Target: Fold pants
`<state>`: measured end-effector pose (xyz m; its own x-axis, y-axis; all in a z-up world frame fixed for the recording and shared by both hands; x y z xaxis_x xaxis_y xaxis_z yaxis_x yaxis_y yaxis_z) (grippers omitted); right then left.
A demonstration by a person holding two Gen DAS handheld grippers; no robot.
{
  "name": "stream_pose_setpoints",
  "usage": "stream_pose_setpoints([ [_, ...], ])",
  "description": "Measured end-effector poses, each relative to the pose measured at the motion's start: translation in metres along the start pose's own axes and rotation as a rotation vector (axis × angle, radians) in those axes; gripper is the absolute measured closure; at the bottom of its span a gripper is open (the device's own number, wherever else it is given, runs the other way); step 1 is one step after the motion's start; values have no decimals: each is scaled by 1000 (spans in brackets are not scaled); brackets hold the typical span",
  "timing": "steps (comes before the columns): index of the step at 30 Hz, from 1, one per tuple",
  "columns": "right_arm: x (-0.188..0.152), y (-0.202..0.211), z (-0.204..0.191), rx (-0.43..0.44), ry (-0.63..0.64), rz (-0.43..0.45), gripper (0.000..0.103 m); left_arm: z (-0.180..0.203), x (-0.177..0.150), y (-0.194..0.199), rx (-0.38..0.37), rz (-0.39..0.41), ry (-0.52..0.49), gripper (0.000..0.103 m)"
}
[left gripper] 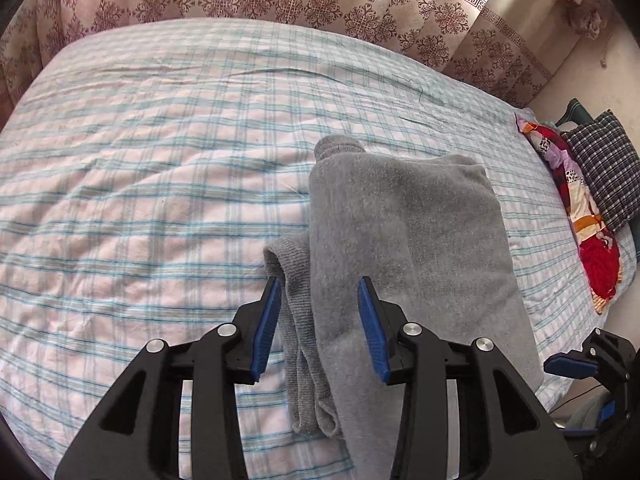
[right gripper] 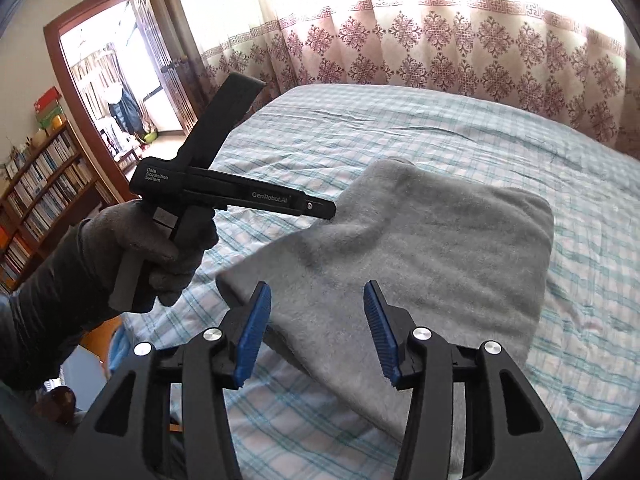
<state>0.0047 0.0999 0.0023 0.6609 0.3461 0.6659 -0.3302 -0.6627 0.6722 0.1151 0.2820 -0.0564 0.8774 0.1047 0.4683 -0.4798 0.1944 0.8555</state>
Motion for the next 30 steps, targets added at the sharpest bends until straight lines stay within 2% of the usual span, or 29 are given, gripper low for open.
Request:
stream_pose_setpoints([
  [2,-6,9,9,-36,-15,4,54,6,3,10,6,19,-10,62],
  [8,-23,7,50,-174,-113,-31,54,48,-8,31,-42,46,-84,62],
  [11,-34,6,63,-218,-142,-48,54,70,-22,31,-60,31,-126,62],
  [16,-50,6,72,-286,-118,-91,54,86,-49,16,-30,-12,-210,62],
  [22,-71,-7,80,-256,-142,-155,54,70,-71,-8,-12,-49,-188,62],
  [30,-85,-17,80,-247,-129,-177,54,64,-81,-12,-46,-4,-165,62],
])
Point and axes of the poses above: each gripper's, at about its wrist camera, not at the fingertips, and y roughly against the way its jaws point, z to its right, x to its top, the point moved 5 cm from there along -y, roughly the way its jaws point, and after that the axes turned 3 degrees about x, right-handed, at the moved point
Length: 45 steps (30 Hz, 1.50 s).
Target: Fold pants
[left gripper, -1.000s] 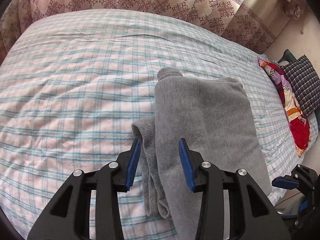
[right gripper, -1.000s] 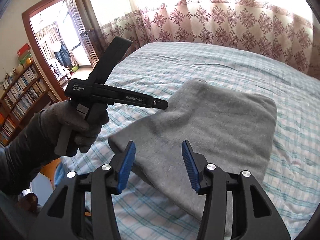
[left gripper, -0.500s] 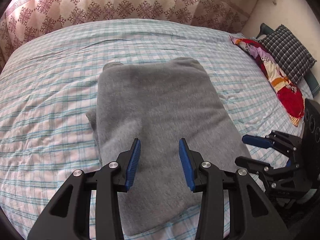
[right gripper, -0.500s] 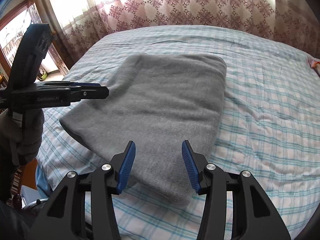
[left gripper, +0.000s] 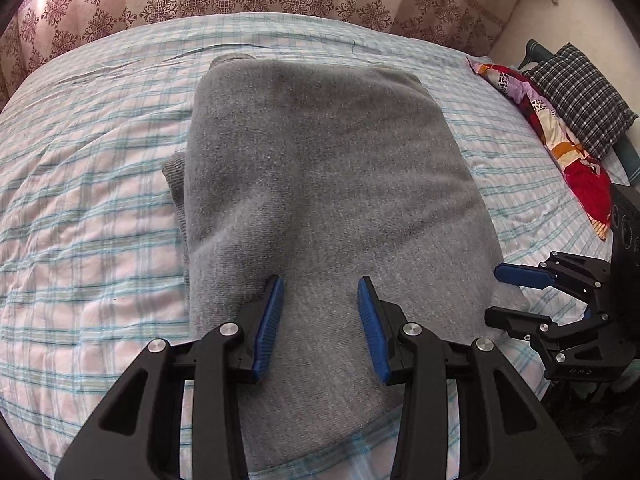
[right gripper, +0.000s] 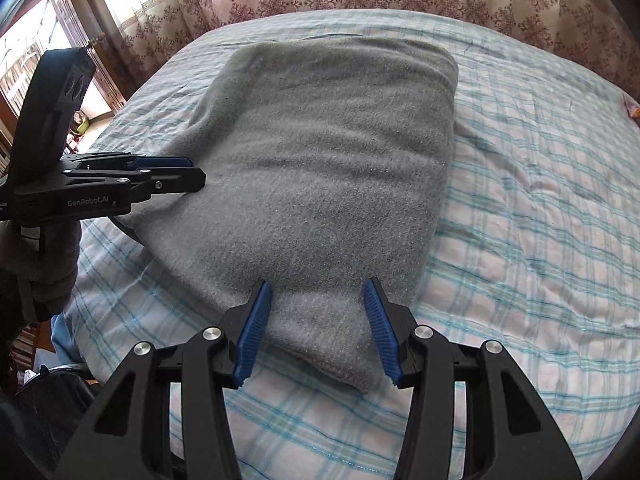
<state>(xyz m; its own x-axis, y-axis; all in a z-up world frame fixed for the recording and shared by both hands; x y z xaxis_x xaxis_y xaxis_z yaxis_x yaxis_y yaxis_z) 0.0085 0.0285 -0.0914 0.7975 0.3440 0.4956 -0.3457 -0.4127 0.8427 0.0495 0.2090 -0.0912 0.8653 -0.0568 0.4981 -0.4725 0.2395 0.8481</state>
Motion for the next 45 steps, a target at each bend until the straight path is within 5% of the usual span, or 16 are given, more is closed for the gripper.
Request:
stream_pose_setpoints([
  [8,21,18,7,17,-23,49,54,8,-4,0,44,44,-45,62],
  [20,122,3,57,-86,-105,178,54,7,-4,1,32,39,-26,62],
  [30,174,-57,78,-123,-122,131,54,5,-5,3,13,40,-21,62],
  [45,187,-104,88,-160,-122,73,54,3,-5,1,3,44,-22,62],
])
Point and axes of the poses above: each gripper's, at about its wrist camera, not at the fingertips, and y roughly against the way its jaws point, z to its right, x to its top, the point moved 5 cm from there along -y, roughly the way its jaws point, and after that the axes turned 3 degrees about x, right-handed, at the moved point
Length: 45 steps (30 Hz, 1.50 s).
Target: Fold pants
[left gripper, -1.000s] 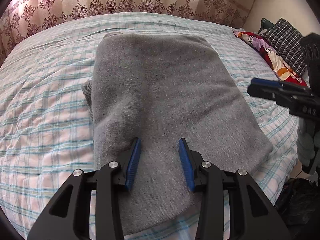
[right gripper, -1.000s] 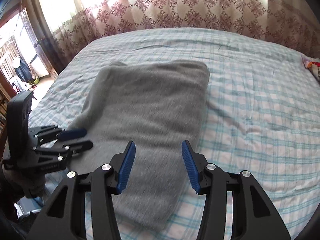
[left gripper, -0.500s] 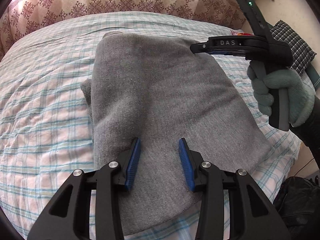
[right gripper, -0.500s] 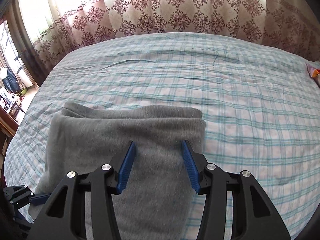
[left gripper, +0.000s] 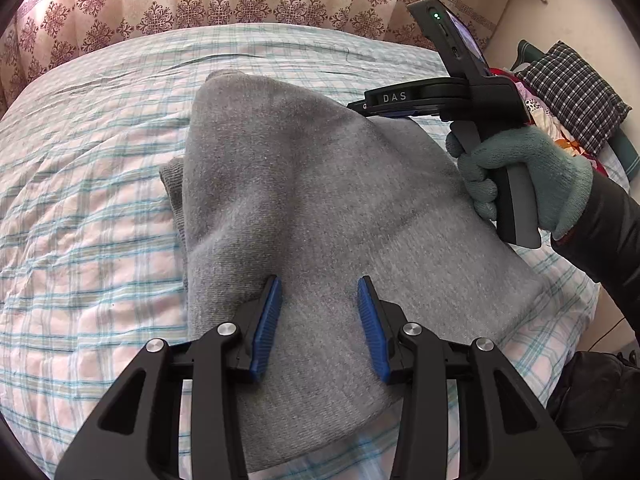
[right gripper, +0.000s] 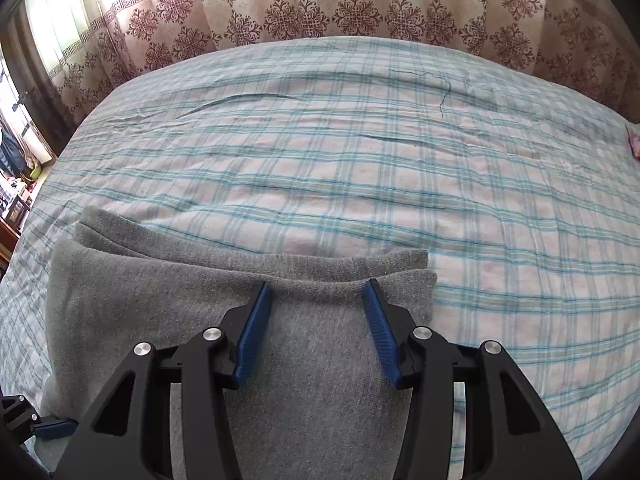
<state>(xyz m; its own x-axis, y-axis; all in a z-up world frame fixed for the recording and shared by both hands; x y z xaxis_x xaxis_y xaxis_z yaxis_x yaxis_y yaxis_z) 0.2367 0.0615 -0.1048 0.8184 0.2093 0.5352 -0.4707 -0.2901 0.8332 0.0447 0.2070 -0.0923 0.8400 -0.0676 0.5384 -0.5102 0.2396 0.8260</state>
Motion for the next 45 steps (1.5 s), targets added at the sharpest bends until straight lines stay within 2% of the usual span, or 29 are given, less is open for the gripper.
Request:
stream_pose_setpoints([
  [3,3,-4,1,3,-5,-7,54,0,0,0,1,-2,4,62],
  [7,4,-3,1,5,-5,-6,54,0,3,-1,-23,-17,22,55],
  [15,2,21,6,15,-24,34,54,5,6,-3,6,-38,12,54],
  [17,0,30,5,10,-15,50,47,6,7,-3,12,-40,13,53],
  [19,-4,40,7,5,-11,74,44,8,7,-3,1,-41,15,48],
  [21,-9,49,9,12,-20,88,44,11,8,-3,-11,-40,10,39],
  [26,-26,65,22,25,-68,101,44,16,9,-4,9,-40,-8,33],
  [29,-37,73,29,29,-95,105,39,16,12,-3,21,-41,-4,32],
  [32,-47,76,35,34,-120,99,38,17,15,-3,22,-42,-4,27],
  [36,-61,79,44,47,-154,85,37,15,22,-1,31,-37,15,26],
  [39,-69,78,49,56,-177,73,28,10,27,3,38,-26,39,26],
  [45,-80,71,53,84,-221,39,28,3,35,9,58,-9,69,26],
])
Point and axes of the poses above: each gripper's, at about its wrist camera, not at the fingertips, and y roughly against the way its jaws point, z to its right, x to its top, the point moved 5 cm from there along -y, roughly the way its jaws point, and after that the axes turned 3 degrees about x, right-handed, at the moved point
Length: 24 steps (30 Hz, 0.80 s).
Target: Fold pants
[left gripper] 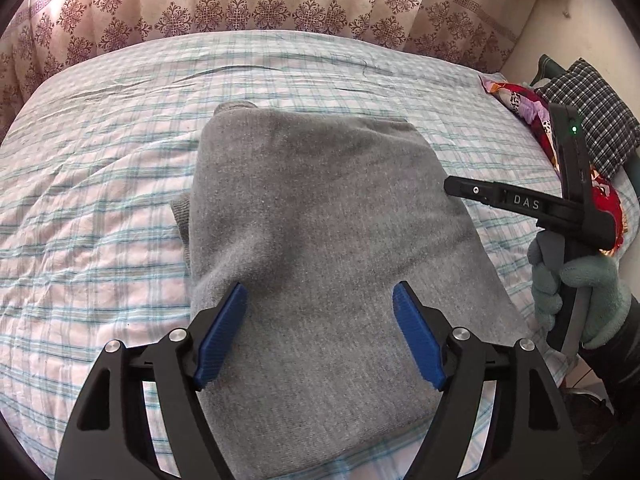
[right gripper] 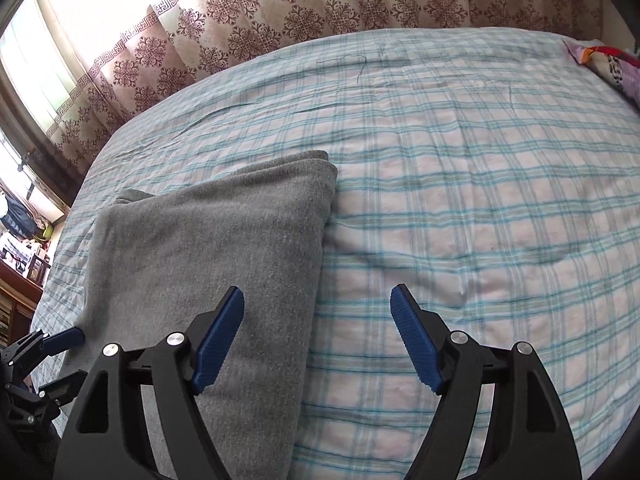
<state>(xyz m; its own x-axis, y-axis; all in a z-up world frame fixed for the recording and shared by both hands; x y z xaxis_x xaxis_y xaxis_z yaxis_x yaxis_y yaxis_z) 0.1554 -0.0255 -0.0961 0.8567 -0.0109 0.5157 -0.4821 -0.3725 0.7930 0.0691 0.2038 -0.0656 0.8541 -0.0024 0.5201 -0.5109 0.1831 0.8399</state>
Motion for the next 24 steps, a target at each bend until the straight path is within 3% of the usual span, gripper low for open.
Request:
stream_pose_setpoints([
  [12,-15,-10,-7,80,-30,-41,23,-29,21,9,135,44,53,19],
  [24,-16,-14,-5,108,-42,-52,23,-57,23,-18,161,-11,72,16],
])
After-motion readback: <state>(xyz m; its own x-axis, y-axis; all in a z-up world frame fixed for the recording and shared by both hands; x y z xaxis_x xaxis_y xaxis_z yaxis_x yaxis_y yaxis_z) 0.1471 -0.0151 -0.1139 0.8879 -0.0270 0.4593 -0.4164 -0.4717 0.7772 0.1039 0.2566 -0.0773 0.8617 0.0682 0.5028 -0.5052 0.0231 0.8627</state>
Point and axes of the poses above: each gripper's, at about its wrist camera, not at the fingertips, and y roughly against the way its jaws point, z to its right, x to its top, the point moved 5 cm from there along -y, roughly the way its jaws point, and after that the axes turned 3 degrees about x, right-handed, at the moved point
